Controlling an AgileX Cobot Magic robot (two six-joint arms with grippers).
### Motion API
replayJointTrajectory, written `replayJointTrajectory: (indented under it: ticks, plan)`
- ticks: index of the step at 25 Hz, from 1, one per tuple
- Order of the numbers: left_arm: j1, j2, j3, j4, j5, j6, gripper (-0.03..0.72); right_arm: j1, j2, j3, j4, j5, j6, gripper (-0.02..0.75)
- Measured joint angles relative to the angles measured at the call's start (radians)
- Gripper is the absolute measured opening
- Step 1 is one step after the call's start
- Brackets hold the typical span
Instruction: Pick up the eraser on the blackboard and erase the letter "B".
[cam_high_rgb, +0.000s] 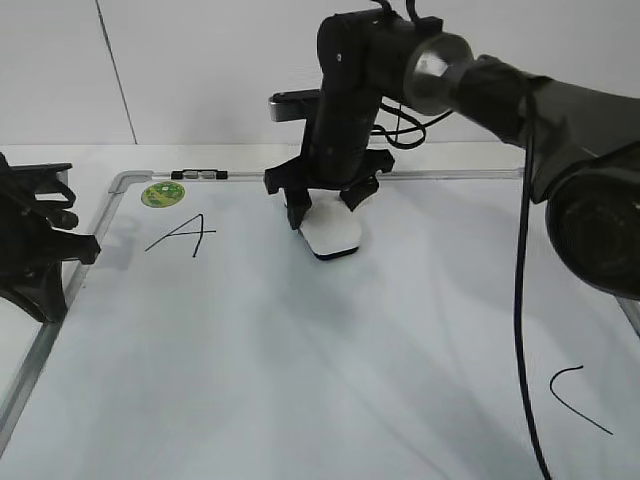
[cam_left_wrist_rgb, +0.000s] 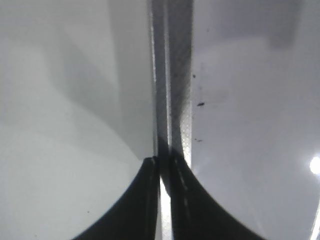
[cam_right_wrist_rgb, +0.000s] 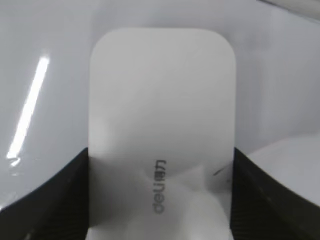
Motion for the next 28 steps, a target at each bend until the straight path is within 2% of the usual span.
replayJointTrajectory:
  ticks: [10,25,28]
  plan:
    - [0.0,0.0,0.0,0.0,0.001,0.0,0.032,0.01,0.0,0.009,-0.152,-0.002,-0.023,0.539]
    - [0.0,0.0,0.0,0.004,0.001,0.0,0.032,-0.107,-0.035,0.073,-0.143,-0.029,-0.023,0.539]
    - [0.0,0.0,0.0,0.004,0.002,0.0,0.032,-0.109,-0.035,0.073,-0.092,-0.028,-0.023,0.538]
